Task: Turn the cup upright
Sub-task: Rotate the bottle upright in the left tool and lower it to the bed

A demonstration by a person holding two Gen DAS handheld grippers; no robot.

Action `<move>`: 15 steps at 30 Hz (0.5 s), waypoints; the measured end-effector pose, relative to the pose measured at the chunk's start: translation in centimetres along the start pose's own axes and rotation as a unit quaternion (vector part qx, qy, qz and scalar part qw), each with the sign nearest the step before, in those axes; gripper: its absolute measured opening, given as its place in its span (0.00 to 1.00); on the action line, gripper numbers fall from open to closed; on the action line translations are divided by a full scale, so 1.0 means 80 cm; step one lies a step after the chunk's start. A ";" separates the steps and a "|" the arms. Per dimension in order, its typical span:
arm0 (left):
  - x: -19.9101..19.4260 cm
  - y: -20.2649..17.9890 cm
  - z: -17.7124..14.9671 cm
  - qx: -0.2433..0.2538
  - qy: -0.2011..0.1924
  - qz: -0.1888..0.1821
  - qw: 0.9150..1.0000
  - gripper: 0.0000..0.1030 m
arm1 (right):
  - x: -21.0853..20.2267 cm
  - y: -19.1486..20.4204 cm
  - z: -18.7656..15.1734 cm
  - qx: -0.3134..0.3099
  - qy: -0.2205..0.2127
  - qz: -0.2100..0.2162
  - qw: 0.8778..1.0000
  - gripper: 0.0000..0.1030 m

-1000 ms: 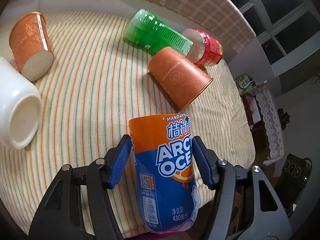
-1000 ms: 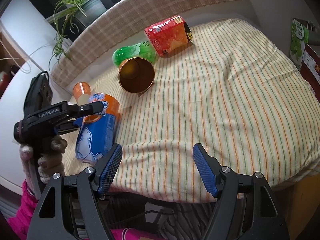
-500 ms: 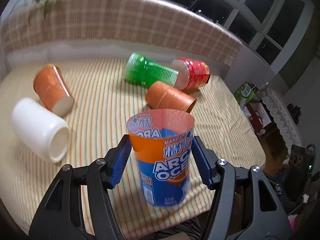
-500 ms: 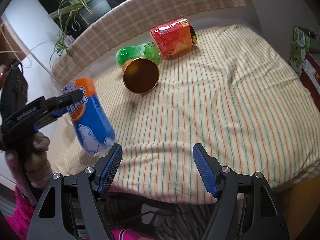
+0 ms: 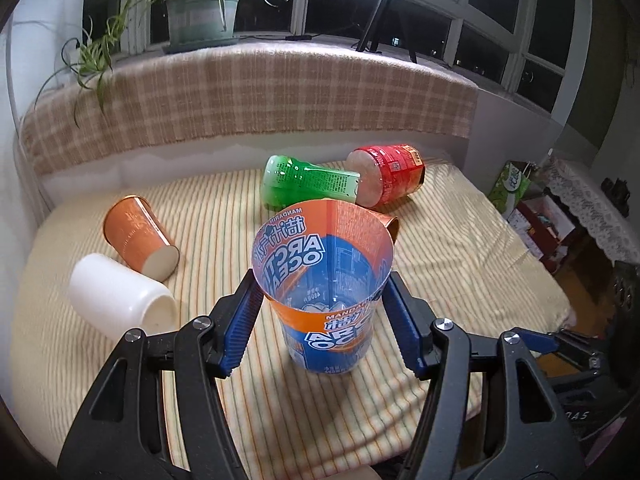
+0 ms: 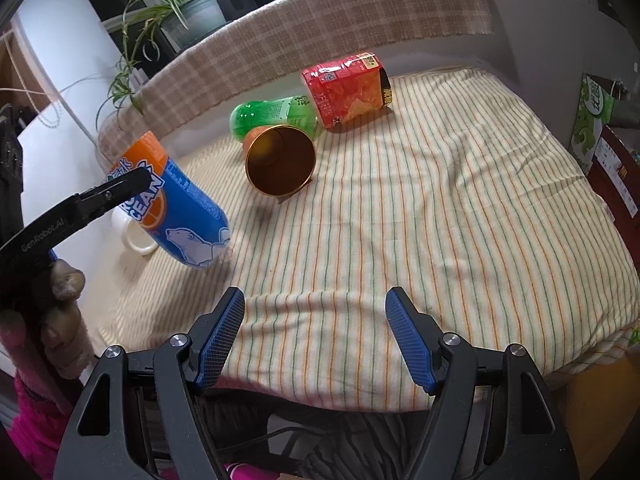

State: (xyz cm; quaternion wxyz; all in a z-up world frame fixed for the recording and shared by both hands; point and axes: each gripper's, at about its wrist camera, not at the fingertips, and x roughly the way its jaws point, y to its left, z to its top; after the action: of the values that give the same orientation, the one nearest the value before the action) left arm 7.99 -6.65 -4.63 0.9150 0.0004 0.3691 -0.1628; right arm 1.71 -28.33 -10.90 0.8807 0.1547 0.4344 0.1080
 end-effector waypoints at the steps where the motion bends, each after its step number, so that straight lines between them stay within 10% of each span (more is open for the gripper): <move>1: 0.000 0.000 -0.001 0.002 0.000 0.003 1.000 0.61 | 0.000 0.000 0.000 0.000 0.000 0.000 1.000 0.71; 15: 0.009 -0.010 -0.011 0.020 0.008 0.012 1.000 0.61 | -0.003 0.000 0.001 -0.002 -0.003 -0.004 1.000 0.71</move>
State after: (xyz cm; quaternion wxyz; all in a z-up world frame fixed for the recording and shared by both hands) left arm 7.65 -7.51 -5.71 0.9138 0.0247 0.3726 -0.1597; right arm 1.66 -28.41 -10.66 0.8826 0.1520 0.4323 0.1050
